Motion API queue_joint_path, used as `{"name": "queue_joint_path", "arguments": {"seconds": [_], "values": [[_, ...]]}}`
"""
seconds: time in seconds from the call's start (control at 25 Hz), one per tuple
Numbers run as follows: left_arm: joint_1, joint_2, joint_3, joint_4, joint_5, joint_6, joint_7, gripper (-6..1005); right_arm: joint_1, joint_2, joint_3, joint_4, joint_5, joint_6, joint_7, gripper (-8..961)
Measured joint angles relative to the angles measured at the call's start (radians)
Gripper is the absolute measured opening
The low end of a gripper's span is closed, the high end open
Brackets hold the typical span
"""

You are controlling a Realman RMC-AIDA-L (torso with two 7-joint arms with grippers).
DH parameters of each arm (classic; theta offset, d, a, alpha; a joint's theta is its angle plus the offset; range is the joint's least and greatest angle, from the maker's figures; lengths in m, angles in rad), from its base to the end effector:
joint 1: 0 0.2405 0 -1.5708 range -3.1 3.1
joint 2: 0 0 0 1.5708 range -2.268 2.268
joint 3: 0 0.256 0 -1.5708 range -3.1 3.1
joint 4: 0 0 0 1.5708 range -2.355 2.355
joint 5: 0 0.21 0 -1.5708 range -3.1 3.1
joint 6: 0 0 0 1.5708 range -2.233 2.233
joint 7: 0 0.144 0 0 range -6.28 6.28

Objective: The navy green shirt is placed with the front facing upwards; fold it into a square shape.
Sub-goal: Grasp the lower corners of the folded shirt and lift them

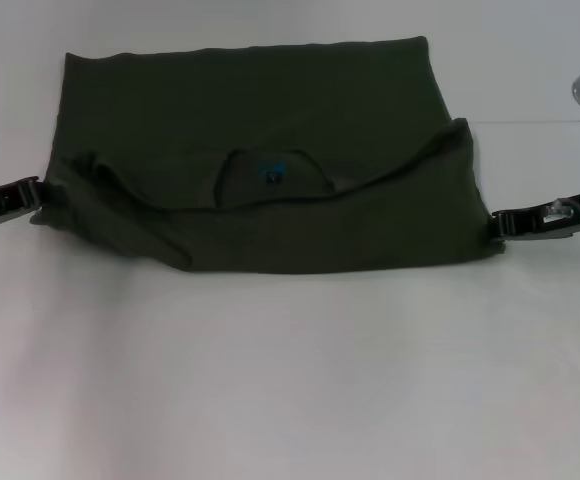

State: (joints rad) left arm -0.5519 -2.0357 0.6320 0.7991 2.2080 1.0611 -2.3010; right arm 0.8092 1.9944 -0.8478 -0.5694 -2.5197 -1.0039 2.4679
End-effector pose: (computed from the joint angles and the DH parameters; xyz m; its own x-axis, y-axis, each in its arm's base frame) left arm -0.3186 0.3951 0.0680 0.2428 0.6956 0.6762 0.9662 -0.1106 -0.2330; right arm 0.2724 0.4315 0.0088 0.4081 -0.8548 -0.3207 -0.8691 -0.2562 -0.4230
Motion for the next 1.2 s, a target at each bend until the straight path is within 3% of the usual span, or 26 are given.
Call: {"name": "queue_joint_path", "arguments": {"seconds": [0.2, 0.32, 0.52, 0.72, 0.96, 1.2], "values": [[0.006, 0.004, 0.0, 0.007, 0.01, 0.06, 0.0, 37, -0.026, -0.012, 0.017, -0.057, 0.003, -0.094, 0.001, 34], [0.012, 0.019, -0.022, 0.012, 0.034, 0.151, -0.001, 37, -0.063, -0.022, 0.032, -0.123, 0.002, -0.198, 0.009, 39], [0.012, 0.036, -0.09, 0.044, 0.129, 0.342, -0.012, 36, -0.125, -0.05, 0.095, -0.19, 0.005, -0.361, 0.021, 46], [0.028, 0.046, -0.104, 0.117, 0.194, 0.549, -0.051, 36, -0.17, -0.063, 0.123, -0.234, -0.001, -0.523, 0.014, 53], [0.067, 0.042, -0.105, 0.191, 0.24, 0.762, -0.045, 37, -0.206, -0.07, 0.118, -0.25, -0.007, -0.667, -0.004, 61], [0.105, 0.037, -0.106, 0.209, 0.26, 0.824, -0.035, 36, -0.241, -0.063, 0.119, -0.253, -0.015, -0.745, -0.014, 70]]}}
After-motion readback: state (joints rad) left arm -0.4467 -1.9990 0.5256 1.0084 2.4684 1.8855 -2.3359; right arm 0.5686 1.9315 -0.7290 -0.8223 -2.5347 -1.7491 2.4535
